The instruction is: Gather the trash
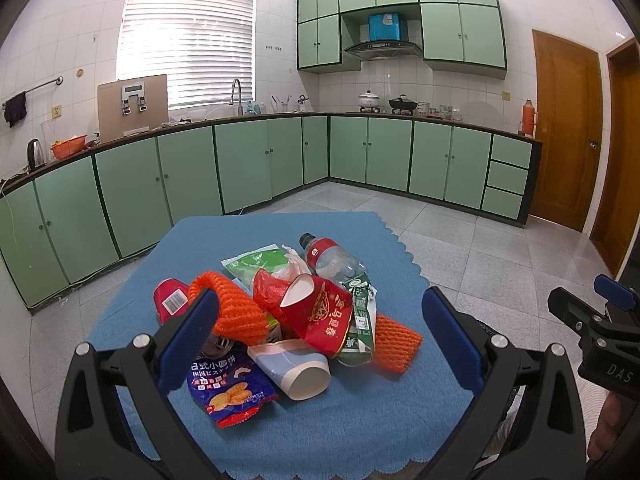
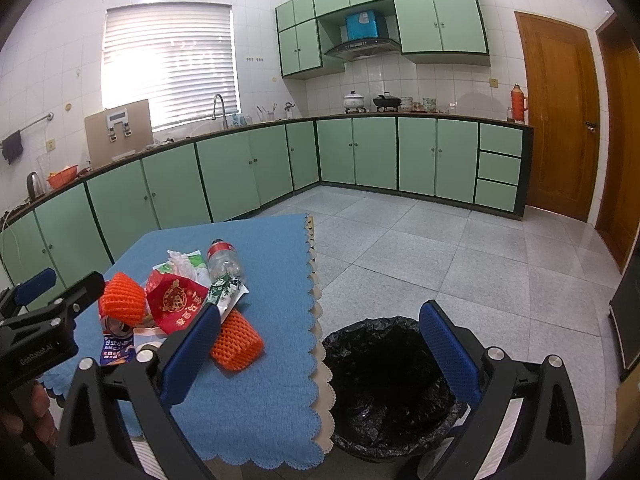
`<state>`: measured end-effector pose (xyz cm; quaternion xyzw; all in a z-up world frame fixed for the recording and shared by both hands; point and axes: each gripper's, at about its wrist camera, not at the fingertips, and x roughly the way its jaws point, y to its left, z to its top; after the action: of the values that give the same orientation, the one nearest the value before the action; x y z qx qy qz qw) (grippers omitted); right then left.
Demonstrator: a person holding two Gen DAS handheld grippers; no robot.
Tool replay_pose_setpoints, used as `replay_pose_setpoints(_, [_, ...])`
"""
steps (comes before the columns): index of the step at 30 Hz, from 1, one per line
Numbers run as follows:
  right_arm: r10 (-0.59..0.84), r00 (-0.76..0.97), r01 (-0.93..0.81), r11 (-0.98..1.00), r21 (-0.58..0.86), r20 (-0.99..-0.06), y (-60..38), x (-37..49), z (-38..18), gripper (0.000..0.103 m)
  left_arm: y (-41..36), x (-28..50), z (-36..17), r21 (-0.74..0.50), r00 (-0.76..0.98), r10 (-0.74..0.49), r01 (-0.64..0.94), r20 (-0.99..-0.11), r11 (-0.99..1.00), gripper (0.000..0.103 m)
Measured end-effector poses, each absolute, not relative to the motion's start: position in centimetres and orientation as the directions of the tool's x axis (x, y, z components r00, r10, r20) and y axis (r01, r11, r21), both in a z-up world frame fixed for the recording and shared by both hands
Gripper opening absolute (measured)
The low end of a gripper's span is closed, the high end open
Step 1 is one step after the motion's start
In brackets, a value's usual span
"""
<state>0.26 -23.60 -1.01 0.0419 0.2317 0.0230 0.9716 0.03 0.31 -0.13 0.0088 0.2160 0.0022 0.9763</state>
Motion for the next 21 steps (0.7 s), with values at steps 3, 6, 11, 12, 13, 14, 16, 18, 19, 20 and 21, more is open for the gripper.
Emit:
replay_pose_setpoints(3, [0.064, 0.892, -0.024, 0.995, 0.093, -0.448, -23.6, 0.3, -1.0, 0.097, 0.3, 0.0, -0.1, 0.019, 0.907, 0.009, -0.001, -0.421, 1.0, 0.098])
replay_pose_setpoints(6, [0.064, 0.892, -0.024, 0.995, 0.093, -0.448, -23.6, 0.3, -1.0, 0.097, 0.3, 0.0, -0.1, 0.019, 0.907, 0.008, 0.0, -0.422, 1.0, 0.098])
replay_pose_setpoints(11, [0.065, 0.891, -0.025, 0.995, 0.092, -0.45, -23.3, 0.5, -0.8, 0.097, 0.3, 0.0, -0.2, 0.019, 0.907, 0.009, -0.002, -0.422, 1.0, 0.098])
replay_pose_setpoints(12, [0.065, 0.89, -0.026, 0.995, 0.092, -0.451, -23.3, 0.5, -0.6, 0.097, 0.3, 0.0, -0.1, 0.018, 0.906, 0.009, -0.002, -0.422, 1.0, 0.098])
replay_pose_setpoints(13, [0.065, 0.89, -0.026, 0.995, 0.092, -0.451, -23.3, 0.5, -0.6, 0.097, 0.4, 0.0, -0.2, 0.017, 0.906, 0.009, -0.002, -0.423, 1.0, 0.098])
replay_pose_setpoints(14, [0.065, 0.89, -0.026, 0.995, 0.092, -0.451, -23.3, 0.5, -0.6, 0.097, 0.4, 0.0, -0.2, 0.017, 0.906, 0.009, -0.002, -0.423, 1.0, 0.098])
replay_pose_setpoints(16, [0.067, 0.89, -0.028, 0.995, 0.093, -0.451, -23.4, 0.6, -0.6, 0.097, 0.5, 0.1, -0.2, 0.019, 0.906, 0.011, -0.004, -0.424, 1.0, 0.098])
replay_pose_setpoints(18, [0.069, 0.888, -0.03, 0.995, 0.093, -0.454, -23.4, 0.9, -0.8, 0.097, 1.0, 0.2, -0.3, 0.024, 0.906, 0.02, -0.011, -0.424, 1.0, 0.098])
replay_pose_setpoints(19, [0.072, 0.887, -0.032, 0.995, 0.094, -0.457, -23.4, 1.0, -0.8, 0.097, 1.5, 0.3, -0.4, 0.025, 0.904, 0.029, -0.021, -0.426, 0.999, 0.098])
replay_pose_setpoints(20, [0.074, 0.886, -0.034, 0.995, 0.095, -0.458, -23.4, 1.1, -0.9, 0.097, 1.9, 0.5, -0.5, 0.026, 0.902, 0.037, -0.029, -0.429, 0.999, 0.098])
replay_pose_setpoints(21, [0.078, 0.885, -0.038, 0.995, 0.096, -0.459, -23.3, 1.4, -1.0, 0.097, 2.2, 0.8, -0.7, 0.027, 0.901, 0.048, -0.04, -0.432, 0.999, 0.098])
